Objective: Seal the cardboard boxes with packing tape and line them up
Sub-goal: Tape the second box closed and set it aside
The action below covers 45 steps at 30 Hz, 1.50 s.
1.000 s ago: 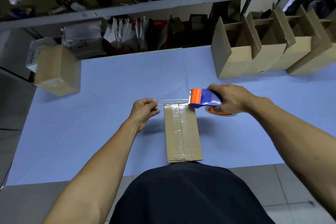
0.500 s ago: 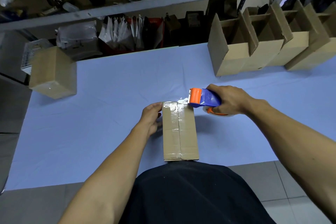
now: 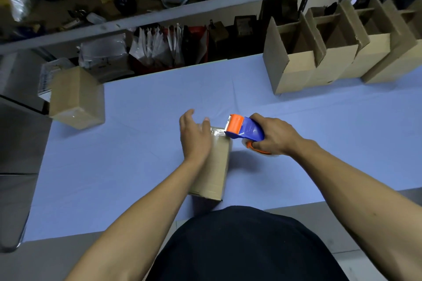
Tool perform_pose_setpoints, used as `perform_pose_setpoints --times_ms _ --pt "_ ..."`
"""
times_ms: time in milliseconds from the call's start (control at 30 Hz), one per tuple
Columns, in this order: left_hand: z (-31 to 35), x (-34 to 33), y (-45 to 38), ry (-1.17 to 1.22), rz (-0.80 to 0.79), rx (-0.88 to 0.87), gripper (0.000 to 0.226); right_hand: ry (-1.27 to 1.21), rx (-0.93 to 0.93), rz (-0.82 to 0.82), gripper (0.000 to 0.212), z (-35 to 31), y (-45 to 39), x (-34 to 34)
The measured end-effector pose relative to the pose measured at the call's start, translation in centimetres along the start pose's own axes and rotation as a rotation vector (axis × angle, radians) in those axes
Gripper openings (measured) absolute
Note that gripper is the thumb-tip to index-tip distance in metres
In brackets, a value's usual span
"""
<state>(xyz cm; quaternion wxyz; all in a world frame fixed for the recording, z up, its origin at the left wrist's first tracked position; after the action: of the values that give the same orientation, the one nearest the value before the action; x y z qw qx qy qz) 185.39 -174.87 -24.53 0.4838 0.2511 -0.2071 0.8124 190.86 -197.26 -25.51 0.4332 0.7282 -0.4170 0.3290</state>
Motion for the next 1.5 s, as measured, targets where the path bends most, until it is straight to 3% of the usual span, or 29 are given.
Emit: perform_pose_setpoints --times_ms 67,133,233,300,433,633,1000,1167,1400,1500 --pt "1.2 -1.4 0.7 -0.153 -0.205 -0.251 0.044 -0.014 0.0 0.012 0.045 -0.5 0.1 -0.5" --pt "0.1 -3.0 1.8 -0.335 -0.433 -0.333 0.051 -0.023 -0.004 0.017 0.047 -0.4 0.3 -0.7" --pt "-1.7 -3.7 2.6 -0.534 -0.536 -0.391 0.06 -0.059 -0.006 0.013 0.046 0.1 0.7 -1.2" --pt "-1.9 -3.9 2.6 -0.566 -0.554 -0.401 0.062 -0.096 0.004 0.019 0.052 0.1 0.9 -1.4" --pt "-2.2 -4.3 2.4 -0.592 -0.586 -0.424 0.063 -0.095 -0.042 -0.018 0.083 1.8 2.0 -1.7" --pt "-2.3 -4.1 2.4 -0.609 -0.594 -0.433 0.062 0.018 -0.033 -0.001 0.091 3.3 3.0 -1.0" --pt "-1.8 -4.1 2.6 -0.632 -0.609 -0.441 0.061 0.172 -0.04 0.019 0.076 3.4 3.2 -0.4" --pt "-1.6 -4.1 3.0 -0.612 -0.602 -0.42 0.061 0.276 -0.053 0.043 0.071 0.6 2.9 -0.3" --pt "-1.5 -4.1 3.6 -0.595 -0.553 -0.296 0.063 0.485 -0.127 0.163 0.026 -6.4 2.5 1.6" --pt "-1.4 -4.2 3.6 -0.591 -0.504 -0.214 0.066 0.489 -0.147 0.194 0.021 -8.9 2.1 1.8"
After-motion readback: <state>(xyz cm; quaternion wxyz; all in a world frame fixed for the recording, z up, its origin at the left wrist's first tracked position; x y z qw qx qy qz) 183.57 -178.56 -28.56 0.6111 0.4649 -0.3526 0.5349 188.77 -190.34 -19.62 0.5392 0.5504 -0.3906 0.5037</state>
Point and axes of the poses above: each hand's wrist, its own y-axis away from the middle knuckle, its own x-axis out of the back of the hand, z = x × y, the point moved 7 cm from there along -y, towards the middle knuckle, and after that the axes turned 13 degrees about -x, right-handed, at the moved point
